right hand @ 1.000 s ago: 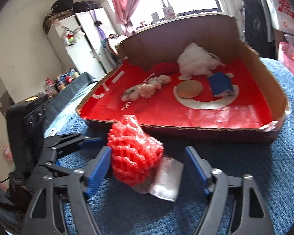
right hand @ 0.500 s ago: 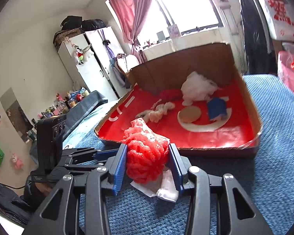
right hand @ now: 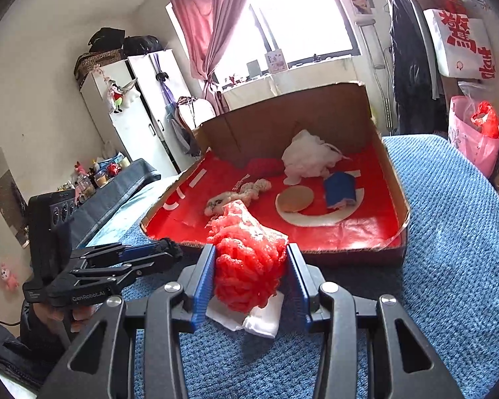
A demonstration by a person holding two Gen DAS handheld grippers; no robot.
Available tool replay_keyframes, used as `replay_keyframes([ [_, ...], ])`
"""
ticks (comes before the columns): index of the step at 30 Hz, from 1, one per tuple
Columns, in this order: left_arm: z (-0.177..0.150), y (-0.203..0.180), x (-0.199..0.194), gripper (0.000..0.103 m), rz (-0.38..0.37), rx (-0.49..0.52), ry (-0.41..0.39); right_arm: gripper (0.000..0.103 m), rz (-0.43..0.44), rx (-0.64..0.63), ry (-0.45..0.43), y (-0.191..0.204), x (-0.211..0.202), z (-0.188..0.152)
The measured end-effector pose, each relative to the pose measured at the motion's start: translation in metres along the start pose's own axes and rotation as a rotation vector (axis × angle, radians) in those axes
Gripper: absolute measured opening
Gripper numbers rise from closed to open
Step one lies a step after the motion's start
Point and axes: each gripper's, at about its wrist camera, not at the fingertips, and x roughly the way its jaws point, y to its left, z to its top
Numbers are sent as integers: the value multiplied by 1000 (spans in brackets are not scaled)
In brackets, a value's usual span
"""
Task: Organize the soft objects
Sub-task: 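Lift both held balls and carry them into the box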
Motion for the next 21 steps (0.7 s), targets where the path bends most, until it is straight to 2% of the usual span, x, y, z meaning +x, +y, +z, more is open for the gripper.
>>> replay_keyframes([
  [6, 17, 6, -4, 32, 27, 14, -33, 45, -99, -53, -35, -3, 4, 24],
  [13, 40, 22, 20, 32, 76, 23, -1, 45, -217, -86, 31, -25, 44, 42],
  [21, 51, 38, 52, 32, 113, 35, 68, 46, -297, -139, 97, -38, 77, 38],
])
